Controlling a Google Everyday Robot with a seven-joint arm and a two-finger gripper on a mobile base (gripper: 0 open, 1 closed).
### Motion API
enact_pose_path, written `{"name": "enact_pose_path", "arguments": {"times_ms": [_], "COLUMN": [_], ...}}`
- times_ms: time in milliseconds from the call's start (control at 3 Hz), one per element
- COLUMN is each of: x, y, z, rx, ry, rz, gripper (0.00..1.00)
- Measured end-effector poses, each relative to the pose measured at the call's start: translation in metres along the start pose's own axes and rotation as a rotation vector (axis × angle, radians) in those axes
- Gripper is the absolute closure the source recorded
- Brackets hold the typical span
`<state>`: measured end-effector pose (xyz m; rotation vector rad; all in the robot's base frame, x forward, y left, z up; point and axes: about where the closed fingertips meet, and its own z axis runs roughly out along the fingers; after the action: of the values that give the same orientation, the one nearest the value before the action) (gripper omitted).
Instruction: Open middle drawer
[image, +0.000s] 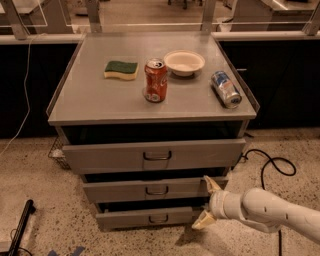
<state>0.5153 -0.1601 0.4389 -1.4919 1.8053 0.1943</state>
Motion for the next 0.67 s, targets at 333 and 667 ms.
{"name": "enact_pose_path", "arguments": {"times_ms": [333, 667], "x": [0.002, -0.013], "y": [-0.007, -0.025], "z": [0.009, 0.024], "rx": [0.024, 0.058], "ry": [-0.054, -0.133], "rz": [0.053, 0.091], "gripper": [0.00, 0.00]}}
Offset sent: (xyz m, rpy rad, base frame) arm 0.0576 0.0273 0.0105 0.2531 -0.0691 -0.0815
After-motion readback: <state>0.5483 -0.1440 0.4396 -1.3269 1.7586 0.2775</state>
